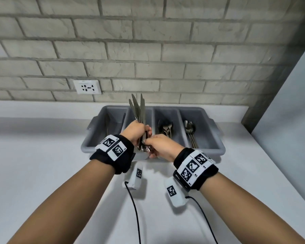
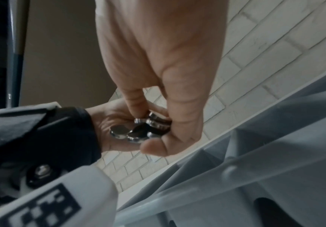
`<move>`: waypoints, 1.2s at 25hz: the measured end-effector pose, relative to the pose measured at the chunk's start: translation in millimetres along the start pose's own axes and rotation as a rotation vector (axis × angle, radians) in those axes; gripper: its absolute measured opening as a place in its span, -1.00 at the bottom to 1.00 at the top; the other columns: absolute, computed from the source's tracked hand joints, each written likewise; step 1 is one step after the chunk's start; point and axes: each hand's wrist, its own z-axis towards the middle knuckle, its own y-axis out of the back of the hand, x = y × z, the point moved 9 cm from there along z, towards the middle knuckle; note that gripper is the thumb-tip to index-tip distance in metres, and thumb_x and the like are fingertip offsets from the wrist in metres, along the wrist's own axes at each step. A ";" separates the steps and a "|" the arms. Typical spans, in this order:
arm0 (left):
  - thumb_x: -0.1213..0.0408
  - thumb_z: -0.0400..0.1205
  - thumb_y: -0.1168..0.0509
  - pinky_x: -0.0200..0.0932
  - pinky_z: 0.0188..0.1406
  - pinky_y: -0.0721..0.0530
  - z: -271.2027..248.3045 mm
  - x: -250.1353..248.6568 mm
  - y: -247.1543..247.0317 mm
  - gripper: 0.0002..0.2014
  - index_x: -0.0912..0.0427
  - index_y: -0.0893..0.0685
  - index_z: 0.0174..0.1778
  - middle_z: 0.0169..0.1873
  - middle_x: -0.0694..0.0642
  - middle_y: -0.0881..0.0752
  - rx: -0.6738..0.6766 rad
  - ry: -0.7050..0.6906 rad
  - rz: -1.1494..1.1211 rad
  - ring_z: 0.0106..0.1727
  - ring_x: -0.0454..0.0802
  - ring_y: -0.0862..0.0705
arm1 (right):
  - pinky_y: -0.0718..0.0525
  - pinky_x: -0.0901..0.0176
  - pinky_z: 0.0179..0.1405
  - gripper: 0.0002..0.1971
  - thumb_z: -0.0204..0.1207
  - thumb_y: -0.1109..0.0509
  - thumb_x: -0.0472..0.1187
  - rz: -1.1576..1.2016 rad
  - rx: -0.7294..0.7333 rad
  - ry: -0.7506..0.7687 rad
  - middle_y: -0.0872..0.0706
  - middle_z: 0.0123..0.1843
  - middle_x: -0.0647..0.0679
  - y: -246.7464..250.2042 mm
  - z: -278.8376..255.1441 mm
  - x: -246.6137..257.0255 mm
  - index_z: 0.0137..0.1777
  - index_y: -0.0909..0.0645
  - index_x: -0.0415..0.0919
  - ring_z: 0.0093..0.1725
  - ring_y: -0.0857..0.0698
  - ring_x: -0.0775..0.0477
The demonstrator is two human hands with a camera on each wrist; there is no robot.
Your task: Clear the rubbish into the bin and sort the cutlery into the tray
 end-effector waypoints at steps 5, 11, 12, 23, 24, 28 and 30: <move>0.57 0.60 -0.03 -0.27 -0.54 -0.56 26.3 2.8 28.0 -0.67 0.33 -0.52 -0.46 -0.78 0.04 -0.62 0.042 0.173 0.412 -0.58 -0.03 -0.59 | -0.54 0.36 -0.73 -0.88 0.62 -0.22 -0.32 -0.011 0.060 -0.129 -0.57 -0.33 -0.14 -23.5 30.6 0.8 -0.17 -0.48 -0.26 -0.44 -0.52 -0.01; 0.44 0.60 -0.20 -0.18 -0.37 -0.51 53.2 -5.5 23.4 -0.83 0.38 -0.70 -0.05 -0.19 0.25 -0.65 0.108 0.143 0.877 -0.18 0.11 -0.61 | -0.57 0.31 -0.73 -0.82 0.63 -0.10 -0.38 -0.003 0.051 -0.224 -0.55 -0.38 -0.16 -21.0 61.2 -2.9 -0.21 -0.43 -0.29 -0.54 -0.56 -0.02; 0.39 0.61 -0.19 -0.14 -0.22 -0.58 60.3 -5.1 24.8 -0.76 0.40 -0.69 0.09 -0.03 0.32 -0.66 0.096 0.159 0.920 -0.01 0.16 -0.64 | -0.57 0.31 -0.72 -0.84 0.61 -0.10 -0.39 -0.012 0.044 -0.231 -0.54 -0.38 -0.15 -18.0 67.9 -3.2 -0.18 -0.45 -0.29 -0.54 -0.56 -0.02; 0.46 0.71 0.01 -0.08 0.40 -0.42 74.1 12.9 38.0 -0.62 0.50 -0.48 0.40 0.44 0.39 -0.52 -0.021 0.199 1.036 0.47 0.24 -0.49 | -0.51 0.04 0.34 -0.62 0.67 -0.05 -0.32 -0.695 -0.095 -0.164 -0.56 0.44 -0.31 -18.1 98.8 4.2 0.40 -0.49 -0.43 0.41 -0.55 -0.26; 0.46 0.71 0.01 -0.07 0.39 -0.44 71.8 11.2 34.6 -0.62 0.50 -0.49 0.40 0.43 0.39 -0.53 0.024 0.149 1.064 0.46 0.25 -0.50 | -0.53 0.05 0.31 -0.62 0.66 -0.05 -0.32 -0.717 -0.095 -0.158 -0.56 0.43 -0.32 -18.5 100.4 2.9 0.40 -0.49 -0.43 0.41 -0.55 -0.27; 0.31 0.69 -0.11 -0.13 0.05 -0.63 60.3 -6.7 34.4 -0.66 0.41 -0.61 0.27 0.22 0.33 -0.68 0.045 0.147 1.129 0.18 0.17 -0.65 | -0.51 0.14 -0.11 -0.72 0.58 -0.21 -0.24 -0.576 -0.150 -0.117 -0.70 0.12 -0.32 -12.0 93.8 4.8 0.13 -0.59 -0.44 0.11 -0.68 -0.23; 0.27 0.65 -0.18 -0.10 -0.06 -0.63 56.8 -22.6 39.1 -0.75 0.35 -0.64 0.09 -0.15 0.25 -0.71 0.004 0.104 1.075 0.01 0.15 -0.65 | -0.50 0.14 -0.14 -0.87 0.54 -0.27 -0.27 -0.430 -0.168 -0.053 -0.66 -0.18 -0.19 -10.1 83.3 9.3 -0.21 -0.58 -0.27 -0.08 -0.62 -0.13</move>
